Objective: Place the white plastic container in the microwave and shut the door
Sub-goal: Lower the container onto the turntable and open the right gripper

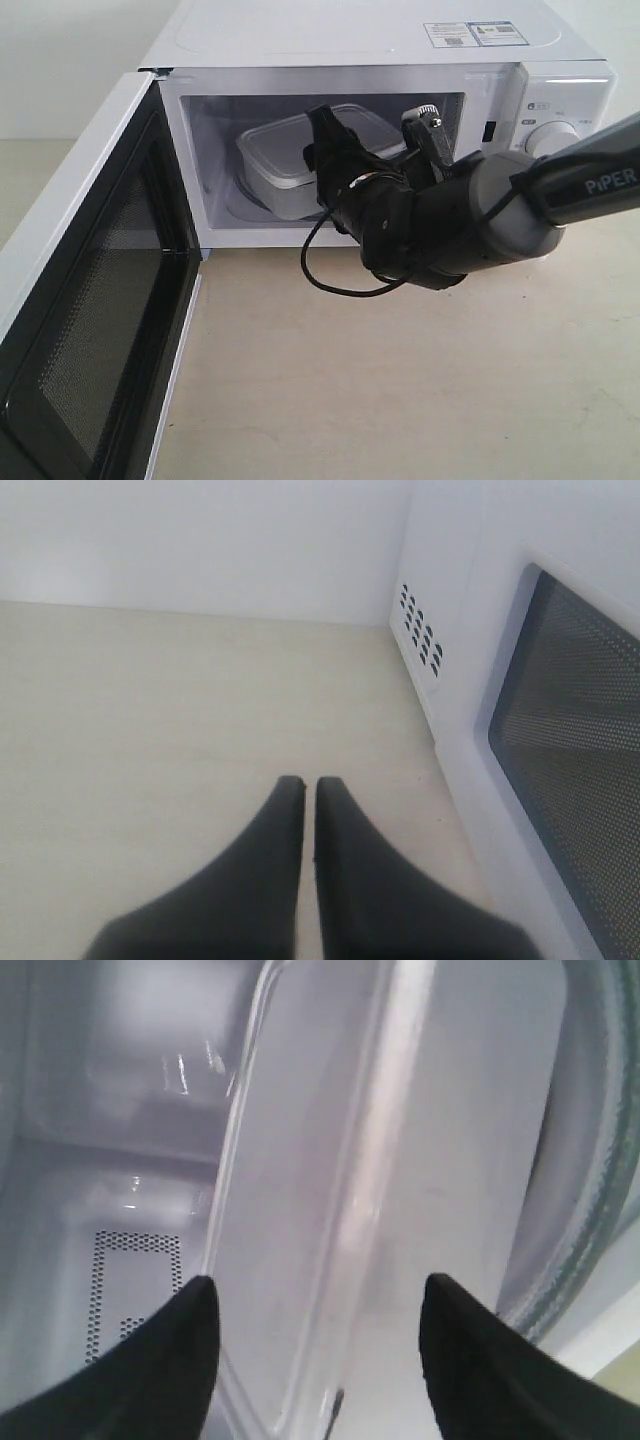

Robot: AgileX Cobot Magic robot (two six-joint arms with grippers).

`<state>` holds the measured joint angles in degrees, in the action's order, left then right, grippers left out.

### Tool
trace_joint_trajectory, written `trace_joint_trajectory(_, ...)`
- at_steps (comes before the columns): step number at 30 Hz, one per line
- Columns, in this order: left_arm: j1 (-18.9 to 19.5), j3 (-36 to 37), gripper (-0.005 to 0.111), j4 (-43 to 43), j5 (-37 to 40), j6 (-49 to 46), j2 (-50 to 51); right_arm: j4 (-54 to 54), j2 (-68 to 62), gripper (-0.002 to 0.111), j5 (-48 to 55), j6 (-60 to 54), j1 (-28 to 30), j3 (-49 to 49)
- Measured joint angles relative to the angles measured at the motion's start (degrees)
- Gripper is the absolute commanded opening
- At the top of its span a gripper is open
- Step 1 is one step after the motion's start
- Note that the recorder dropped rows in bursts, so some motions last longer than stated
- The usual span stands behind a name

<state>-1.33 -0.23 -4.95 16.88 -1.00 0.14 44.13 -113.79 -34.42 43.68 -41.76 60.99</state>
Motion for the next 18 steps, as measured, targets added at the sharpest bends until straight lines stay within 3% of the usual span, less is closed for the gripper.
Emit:
trace_joint_trajectory(4,0.0,0.0,0.004,0.0,0.0,0.0,0.0,-0.17,4.53,0.05,8.53,-4.6,0.0,0.0)
trace_joint_trajectory(9,0.0,0.0,0.004,0.0,0.0,0.0,0.0,-0.4,8.69,0.0,21.16,-30.15,0.0,0.0)
trace_joint_trajectory(12,0.0,0.0,0.004,0.0,0.0,0.0,0.0,-0.44,8.78,0.0,27.08,-50.96,0.0,0.0)
trace_joint_trajectory(18,0.0,0.0,0.004,0.0,0.0,0.0,0.0,-0.92,8.78,0.0,27.59,-71.36,0.0,0.0)
